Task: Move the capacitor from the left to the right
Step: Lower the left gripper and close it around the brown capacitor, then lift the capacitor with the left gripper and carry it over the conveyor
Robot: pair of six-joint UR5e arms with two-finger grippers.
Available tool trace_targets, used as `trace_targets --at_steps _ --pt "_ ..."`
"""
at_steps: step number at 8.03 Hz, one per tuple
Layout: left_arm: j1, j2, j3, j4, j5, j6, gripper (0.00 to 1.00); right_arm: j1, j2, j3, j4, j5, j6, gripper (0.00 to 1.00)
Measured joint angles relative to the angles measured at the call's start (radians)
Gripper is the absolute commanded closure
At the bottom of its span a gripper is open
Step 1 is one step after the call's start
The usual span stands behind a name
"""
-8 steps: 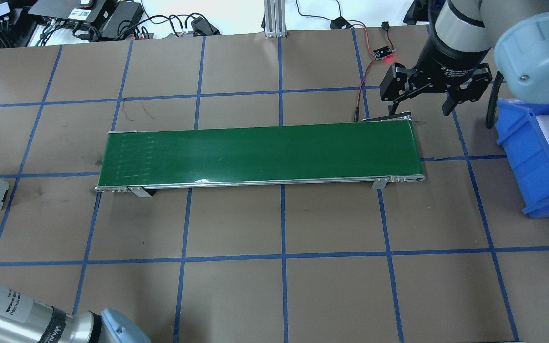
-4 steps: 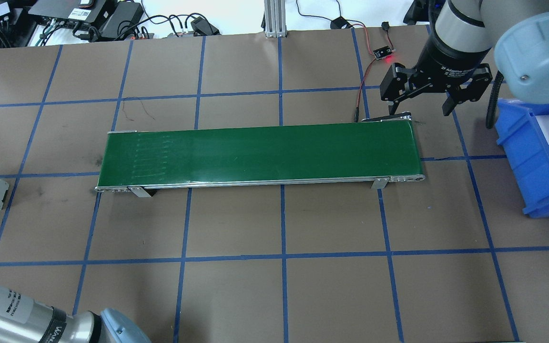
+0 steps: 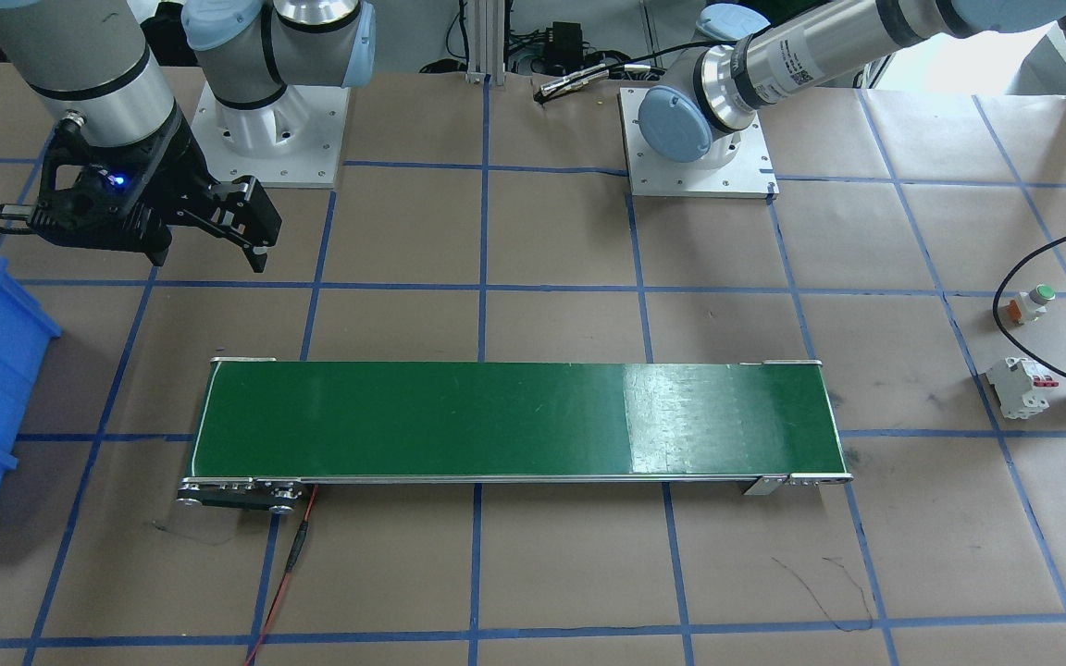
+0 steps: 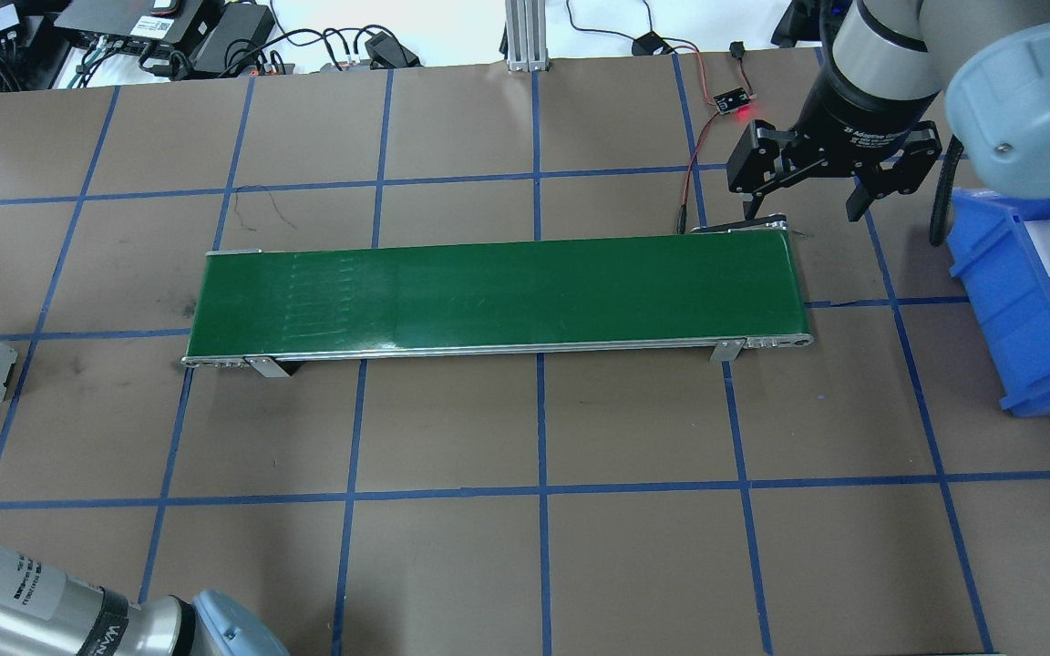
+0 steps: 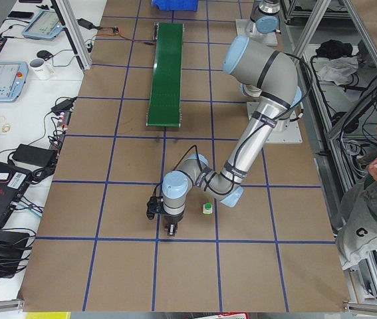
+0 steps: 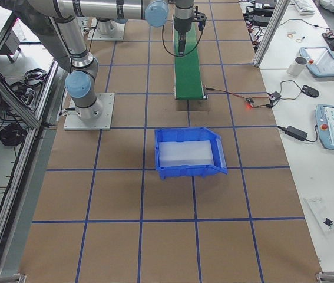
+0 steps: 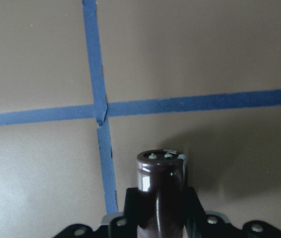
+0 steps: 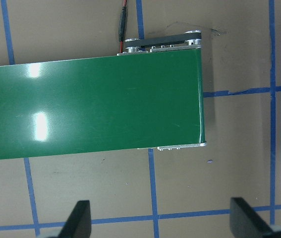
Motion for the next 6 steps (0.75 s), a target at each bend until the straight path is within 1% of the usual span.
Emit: trace_targets --at_steps 1,3,4,5,6 --pt "-0.001 0.0 0.0 0.0 0.003 -0.006 1.0 0.0 0.0 0.0 0.0 0.0 0.0 0.0" --pt "-0.006 0.005 0.0 0.001 0.008 -0.023 1.0 0.0 0.0 0.0 0.001 0.0 0.0 0.0" --pt "-0.02 0.029 -0.001 -0.001 0.015 -0.055 1.0 0.0 0.0 0.0 0.001 0.0 0.0 0.0" --pt "-0.05 0.074 -0.003 -0.017 0.038 -0.109 1.0 0.0 0.0 0.0 0.001 0.0 -0.001 0.0" --pt "-0.09 0.135 -0.006 -0.07 0.068 -0.178 1.0 0.0 0.0 0.0 0.001 0.0 0.0 0.0"
